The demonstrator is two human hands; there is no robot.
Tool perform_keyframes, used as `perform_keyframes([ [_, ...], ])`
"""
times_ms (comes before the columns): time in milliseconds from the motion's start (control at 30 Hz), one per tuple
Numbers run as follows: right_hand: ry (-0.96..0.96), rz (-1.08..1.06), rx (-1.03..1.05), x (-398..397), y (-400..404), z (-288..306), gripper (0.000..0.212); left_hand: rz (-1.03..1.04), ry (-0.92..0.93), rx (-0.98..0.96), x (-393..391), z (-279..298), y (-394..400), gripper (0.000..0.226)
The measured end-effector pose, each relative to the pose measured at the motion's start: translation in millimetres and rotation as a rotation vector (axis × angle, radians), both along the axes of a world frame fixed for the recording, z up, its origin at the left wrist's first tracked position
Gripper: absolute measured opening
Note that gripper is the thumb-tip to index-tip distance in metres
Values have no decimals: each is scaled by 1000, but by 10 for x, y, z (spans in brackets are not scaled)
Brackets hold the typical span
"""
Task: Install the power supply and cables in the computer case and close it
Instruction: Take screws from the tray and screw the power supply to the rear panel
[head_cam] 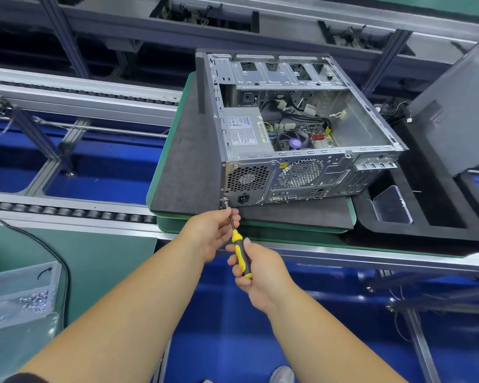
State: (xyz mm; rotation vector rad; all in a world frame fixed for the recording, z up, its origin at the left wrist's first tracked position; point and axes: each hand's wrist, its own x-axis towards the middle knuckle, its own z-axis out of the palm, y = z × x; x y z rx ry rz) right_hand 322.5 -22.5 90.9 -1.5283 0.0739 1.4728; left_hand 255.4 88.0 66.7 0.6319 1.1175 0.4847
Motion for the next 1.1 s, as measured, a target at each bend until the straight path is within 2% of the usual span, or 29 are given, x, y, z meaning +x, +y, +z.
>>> perform_keyframes([
  [200, -40, 6, -44, -38, 27, 29, 16, 16, 1, -34, -6, 22, 20, 11],
  [367, -1, -15, -71, -18, 41, 2, 38, 11, 50, -36, 24, -4, 29, 14],
  [467, 60, -55, -37, 1, 44, -28, 42, 0, 10, -27, -6, -13, 26, 15],
  [600, 64, -93, 16, 3, 27, -42, 22, -36, -30, -14, -51, 18, 36, 15],
  [700, 53, -89, 3, -11, 19, -50, 19, -13, -12, -16, -42, 27, 37, 9],
  [833, 36, -47, -51, -14, 57, -46, 43, 4, 14, -23, -11, 10, 38, 8],
  [933, 58, -68, -33, -8, 85, -63, 49, -15, 1, -31, -16, 11, 41, 12],
  [1100, 88, -103, 18, -19, 70, -76, 21, -56, -15, -13, -35, 28, 41, 18],
])
